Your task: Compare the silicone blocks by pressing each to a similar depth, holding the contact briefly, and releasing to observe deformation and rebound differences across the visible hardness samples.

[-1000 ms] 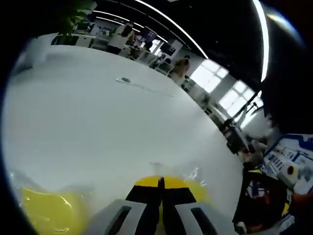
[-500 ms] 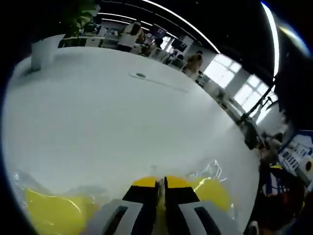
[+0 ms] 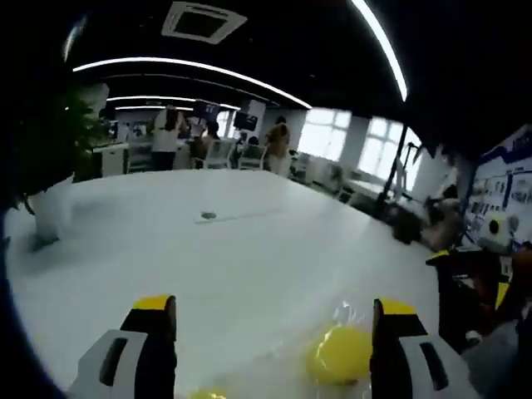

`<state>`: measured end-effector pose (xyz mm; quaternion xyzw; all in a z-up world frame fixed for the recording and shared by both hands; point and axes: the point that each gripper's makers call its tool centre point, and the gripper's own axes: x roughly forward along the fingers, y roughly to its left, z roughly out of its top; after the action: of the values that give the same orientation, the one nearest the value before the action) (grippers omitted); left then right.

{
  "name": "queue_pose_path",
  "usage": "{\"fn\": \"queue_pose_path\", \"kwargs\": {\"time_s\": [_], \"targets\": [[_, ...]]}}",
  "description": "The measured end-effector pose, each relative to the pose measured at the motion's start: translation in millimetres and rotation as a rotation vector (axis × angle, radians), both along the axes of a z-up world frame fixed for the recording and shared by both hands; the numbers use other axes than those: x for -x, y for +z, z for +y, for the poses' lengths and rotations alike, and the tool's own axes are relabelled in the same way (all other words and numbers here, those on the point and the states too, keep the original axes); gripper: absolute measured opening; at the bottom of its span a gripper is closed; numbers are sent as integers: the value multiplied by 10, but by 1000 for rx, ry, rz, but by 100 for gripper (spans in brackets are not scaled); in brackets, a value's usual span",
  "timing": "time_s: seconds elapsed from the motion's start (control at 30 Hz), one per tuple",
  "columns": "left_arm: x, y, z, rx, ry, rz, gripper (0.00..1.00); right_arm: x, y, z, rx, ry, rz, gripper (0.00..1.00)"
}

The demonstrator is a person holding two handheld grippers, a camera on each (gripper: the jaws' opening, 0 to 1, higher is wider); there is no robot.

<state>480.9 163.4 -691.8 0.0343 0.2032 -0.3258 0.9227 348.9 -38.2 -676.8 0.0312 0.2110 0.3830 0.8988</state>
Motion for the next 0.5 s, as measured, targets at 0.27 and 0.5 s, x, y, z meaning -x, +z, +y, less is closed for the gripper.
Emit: {"fn": "queue_pose_path", "kwargs": {"time_s": [0.27,0.5], "targets": [[423,89,717,6,32,25,100,-17,12,0,12,-4,-22,97],[1074,41,1296,-1,96,28,100,39,-46,0,34,-17,-17,97]]}}
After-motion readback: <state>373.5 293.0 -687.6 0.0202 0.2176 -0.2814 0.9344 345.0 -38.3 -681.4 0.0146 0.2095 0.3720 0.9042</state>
